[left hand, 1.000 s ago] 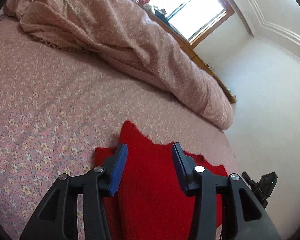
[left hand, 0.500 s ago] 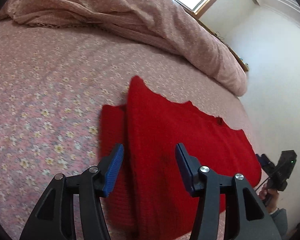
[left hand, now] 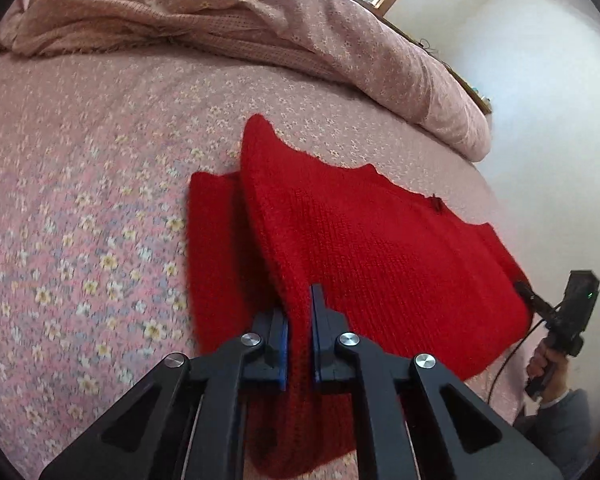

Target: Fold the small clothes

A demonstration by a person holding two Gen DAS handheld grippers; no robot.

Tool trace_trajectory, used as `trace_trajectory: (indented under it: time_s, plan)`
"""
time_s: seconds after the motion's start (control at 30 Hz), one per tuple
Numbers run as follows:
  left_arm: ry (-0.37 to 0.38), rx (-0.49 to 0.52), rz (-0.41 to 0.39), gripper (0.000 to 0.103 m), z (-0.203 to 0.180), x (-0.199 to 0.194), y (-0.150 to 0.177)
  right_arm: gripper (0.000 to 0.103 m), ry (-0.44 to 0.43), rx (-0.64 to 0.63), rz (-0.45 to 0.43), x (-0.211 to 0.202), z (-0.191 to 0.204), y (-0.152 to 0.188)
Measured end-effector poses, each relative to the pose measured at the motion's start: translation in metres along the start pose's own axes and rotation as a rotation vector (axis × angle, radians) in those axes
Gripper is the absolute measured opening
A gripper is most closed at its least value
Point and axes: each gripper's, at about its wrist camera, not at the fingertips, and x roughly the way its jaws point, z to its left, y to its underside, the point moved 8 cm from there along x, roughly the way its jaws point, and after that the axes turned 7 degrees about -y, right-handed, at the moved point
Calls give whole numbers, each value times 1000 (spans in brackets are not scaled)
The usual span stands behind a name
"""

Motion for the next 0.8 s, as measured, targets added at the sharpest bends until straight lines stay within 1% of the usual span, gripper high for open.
trace_trajectory:
  time_s: [0.07, 0.13, 0.3, 0.37, 0.5, 0.6, 0.7, 0.73, 0.77, 0.8]
  plan:
    - [-2, -19, 1, 2, 5, -1, 1, 11, 11, 20, 21, 4, -6, 3]
    - [-2, -26, 15, 3, 5, 0, 2, 11, 16, 28, 24, 7, -9, 3]
    - [-23, -5, -3, 3, -3, 6, 0, 11, 54, -32, -34, 4, -2, -10]
    - [-28, 0, -4, 3, -7, 8, 1, 11, 68, -39, -39, 4, -2, -11]
    - [-31, -5, 1, 3, -6, 7, 4, 11, 90, -27, 5, 16, -8, -8]
    - [-47, 12, -2, 3, -8, 4, 4, 14, 91, -21, 0, 14, -8, -8]
    - [-67, 18, -9, 3, -12, -1, 6, 30, 65, -2, -25, 5, -11, -8]
    - [-73, 17, -15, 3, -12, -5, 5, 44, 57, 13, -29, 2, -13, -8]
    - [-78, 15, -22, 4, -13, -8, 6, 55, 43, 31, -38, -3, -16, -7]
    - [-86, 14, -29, 4, -12, -11, 6, 60, 16, 52, -52, -10, -19, -7]
